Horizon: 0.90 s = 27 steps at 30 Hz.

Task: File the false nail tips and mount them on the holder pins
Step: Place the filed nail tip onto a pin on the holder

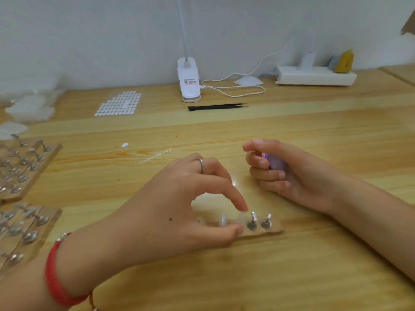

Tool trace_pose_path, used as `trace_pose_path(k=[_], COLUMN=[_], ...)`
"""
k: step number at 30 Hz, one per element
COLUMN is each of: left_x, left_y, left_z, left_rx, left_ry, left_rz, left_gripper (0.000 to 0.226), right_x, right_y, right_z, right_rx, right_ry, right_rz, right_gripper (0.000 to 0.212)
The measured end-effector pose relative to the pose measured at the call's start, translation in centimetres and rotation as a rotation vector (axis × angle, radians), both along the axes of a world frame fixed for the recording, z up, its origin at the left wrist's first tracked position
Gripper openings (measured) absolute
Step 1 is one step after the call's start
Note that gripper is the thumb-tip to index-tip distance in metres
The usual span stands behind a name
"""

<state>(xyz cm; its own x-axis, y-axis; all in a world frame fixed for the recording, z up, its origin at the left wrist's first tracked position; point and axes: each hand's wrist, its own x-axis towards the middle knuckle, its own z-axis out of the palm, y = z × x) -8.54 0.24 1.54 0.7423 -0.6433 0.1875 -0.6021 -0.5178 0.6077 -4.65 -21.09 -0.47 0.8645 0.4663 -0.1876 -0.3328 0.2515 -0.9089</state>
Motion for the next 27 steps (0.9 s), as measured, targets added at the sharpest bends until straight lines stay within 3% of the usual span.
trace_pose_path(k=[27], left_x=[0.01], left_y=[-0.52], left_z=[-0.22], left_rx=[0.063], left_ry=[-0.05], left_rz=[0.039], left_gripper=[0.017], right_x=[-0.01], right_y=[-0.03], right_z=[-0.18], right_rx=[-0.004], right_ry=[-0.005], right_rz=[0.002], right_gripper=[0.008])
